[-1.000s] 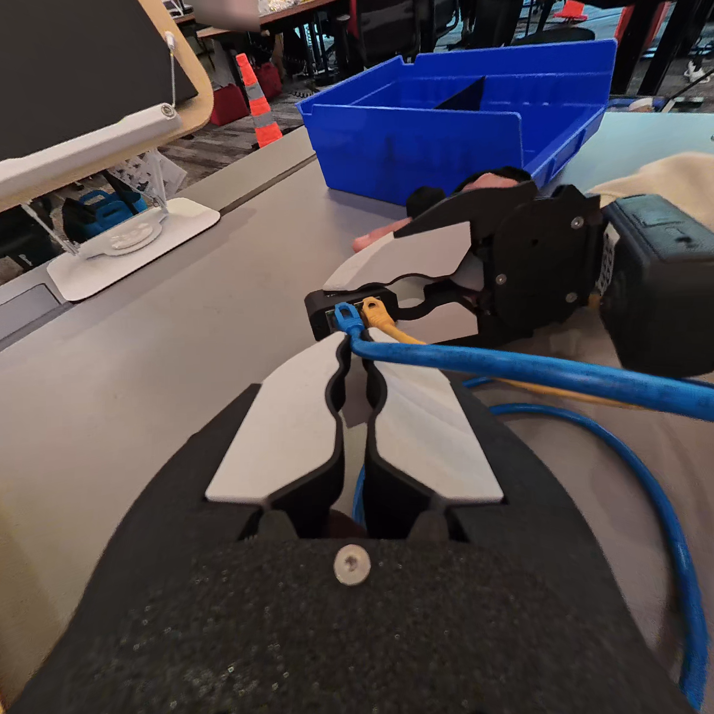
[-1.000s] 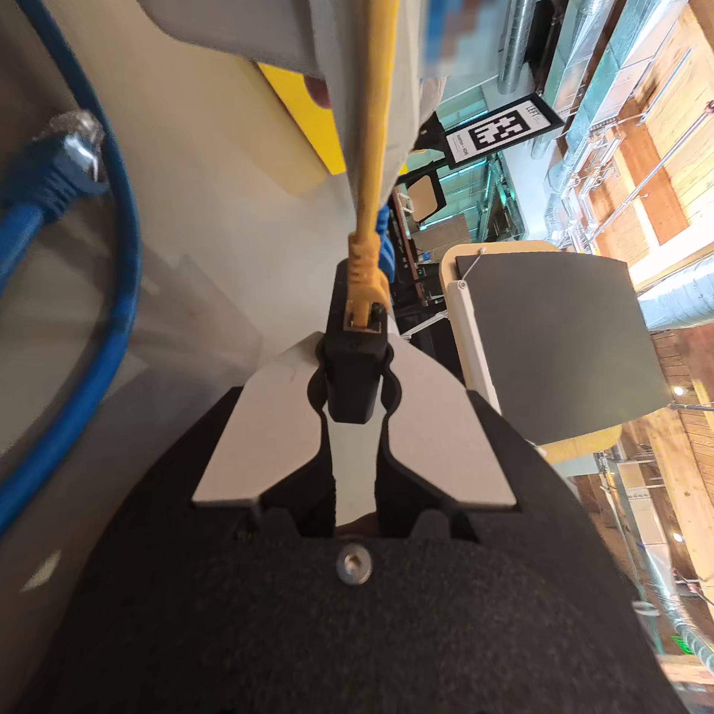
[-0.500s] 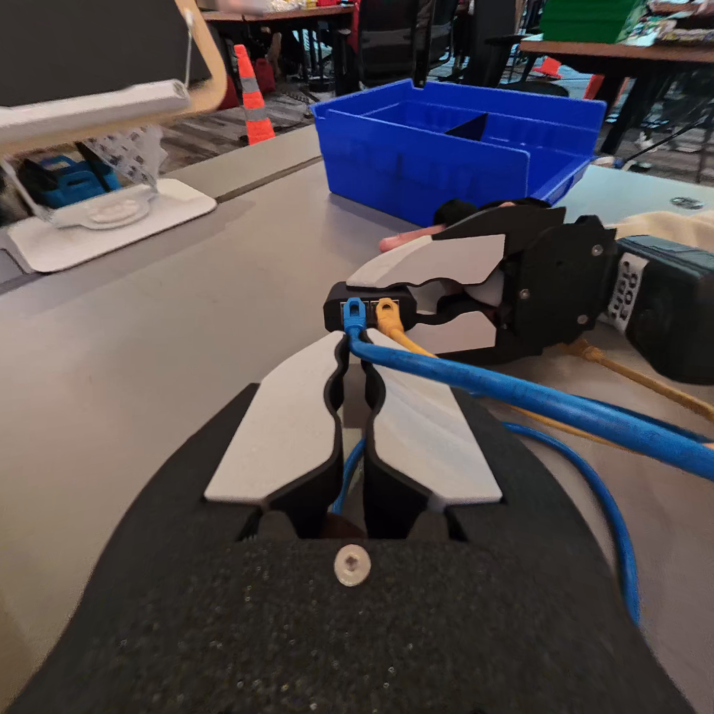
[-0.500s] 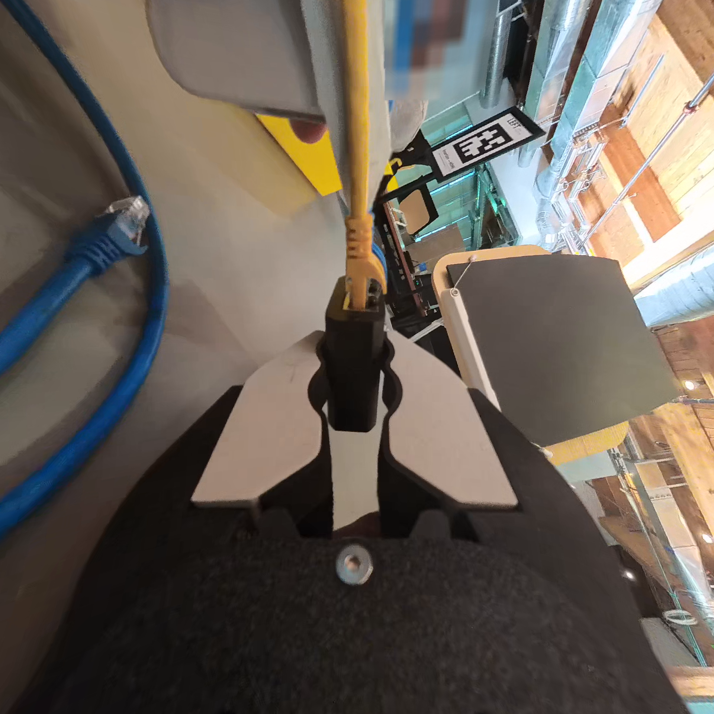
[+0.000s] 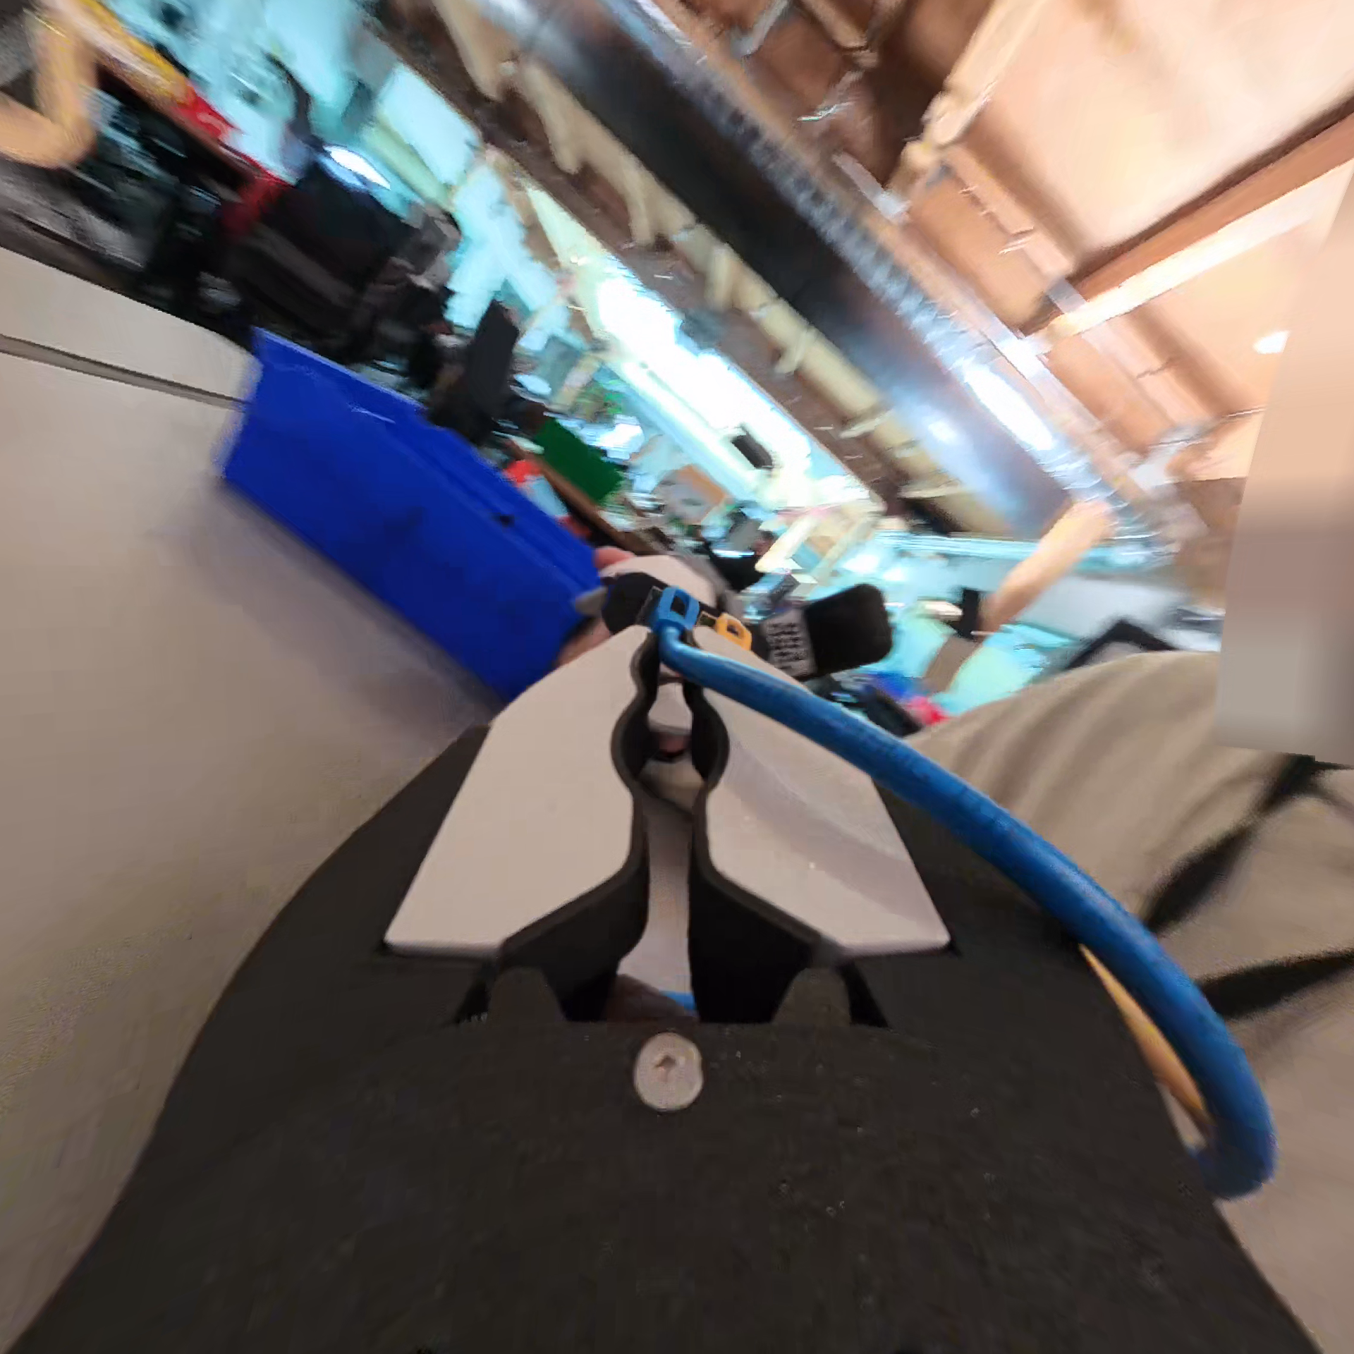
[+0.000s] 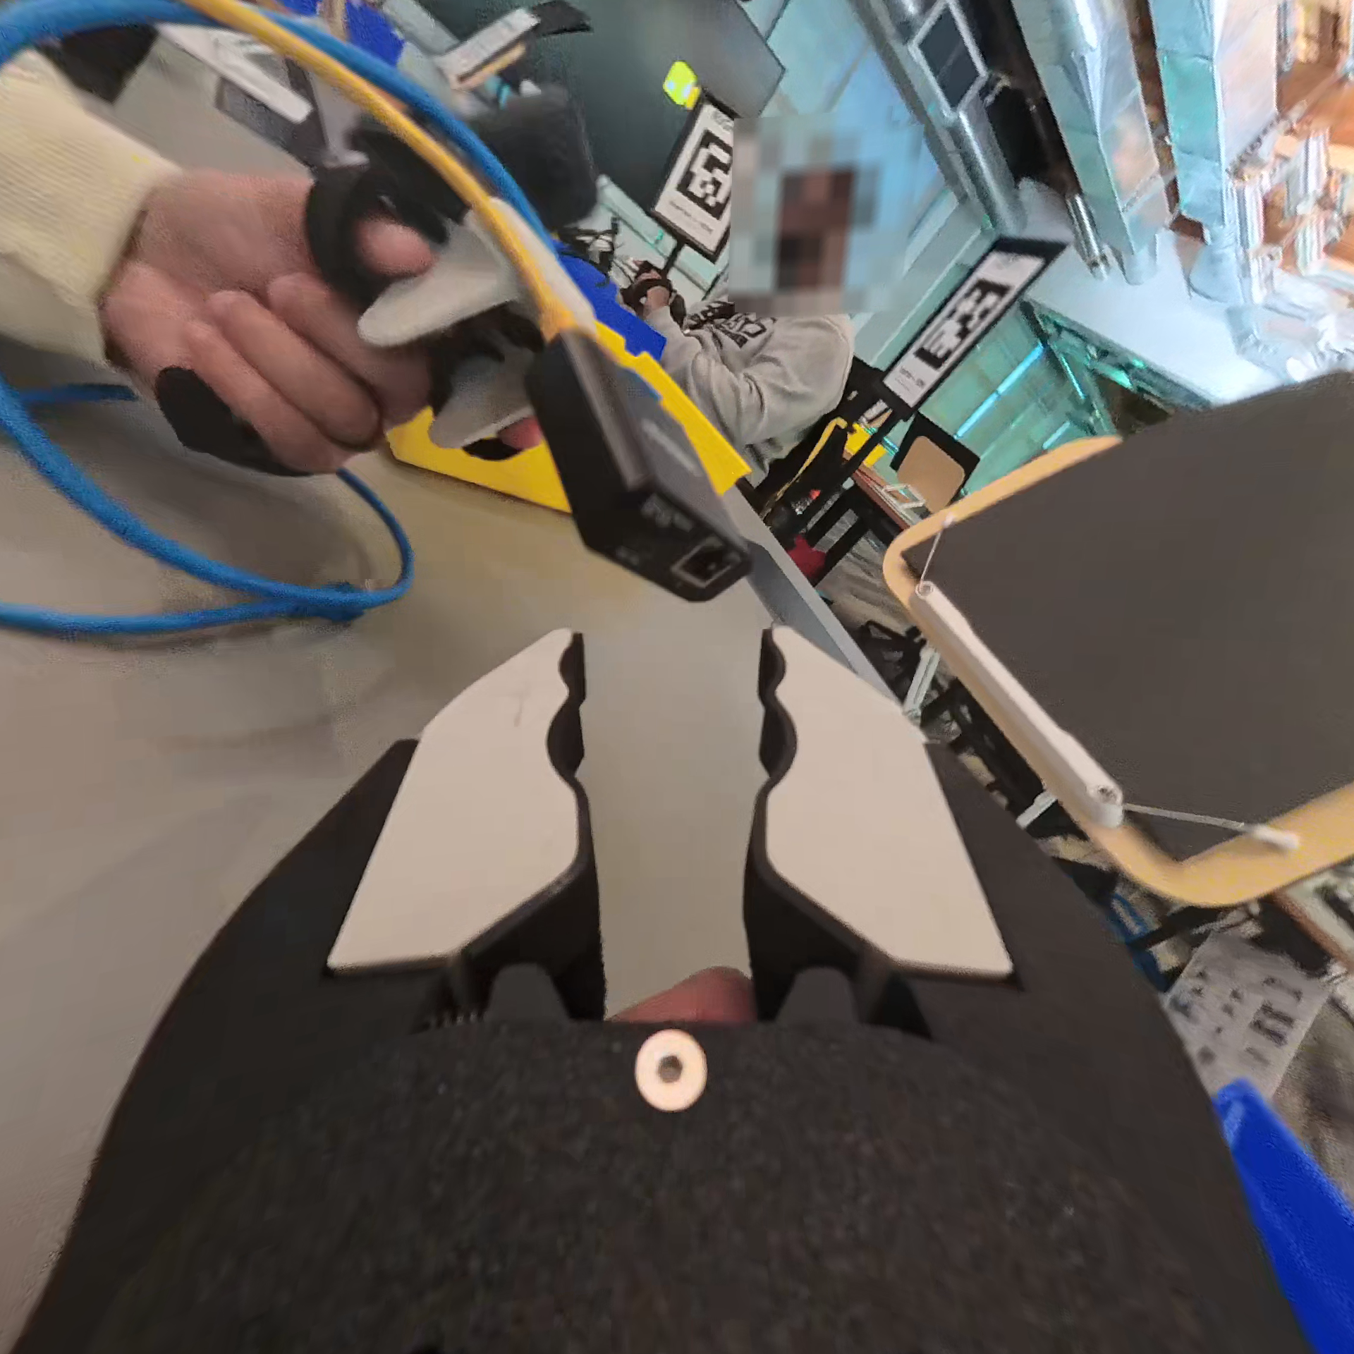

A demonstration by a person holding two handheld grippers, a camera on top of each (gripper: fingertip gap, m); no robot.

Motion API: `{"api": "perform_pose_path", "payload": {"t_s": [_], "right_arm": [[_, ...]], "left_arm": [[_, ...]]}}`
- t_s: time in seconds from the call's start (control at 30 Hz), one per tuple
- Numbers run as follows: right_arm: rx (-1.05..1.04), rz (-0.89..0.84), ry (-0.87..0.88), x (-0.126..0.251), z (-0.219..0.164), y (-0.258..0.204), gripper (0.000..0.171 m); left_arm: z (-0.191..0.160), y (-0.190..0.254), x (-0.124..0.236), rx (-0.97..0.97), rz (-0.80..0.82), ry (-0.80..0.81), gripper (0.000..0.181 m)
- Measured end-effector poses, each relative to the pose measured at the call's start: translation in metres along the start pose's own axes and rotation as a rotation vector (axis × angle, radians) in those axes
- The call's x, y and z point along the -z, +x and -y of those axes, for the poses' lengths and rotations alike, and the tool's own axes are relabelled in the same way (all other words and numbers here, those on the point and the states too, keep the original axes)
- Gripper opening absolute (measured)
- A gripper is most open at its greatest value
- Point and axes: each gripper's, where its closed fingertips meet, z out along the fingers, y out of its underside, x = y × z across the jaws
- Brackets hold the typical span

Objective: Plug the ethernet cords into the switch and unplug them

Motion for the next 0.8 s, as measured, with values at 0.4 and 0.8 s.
{"api": "perform_pose_path", "payload": {"t_s": [0.4, 0.8], "right_arm": [[0.555, 0.139, 0.203, 0.049, 0.076, -0.008, 0.045], [0.717, 0.127, 0.204, 0.039, 0.074, -0.017, 0.024]], "left_arm": [[-0.024, 0.043, -0.055, 0.366, -0.701, -0.326, 0.005], [-0.039, 0.005, -0.098, 0.403, -0.664, -0.679, 0.045]]}}
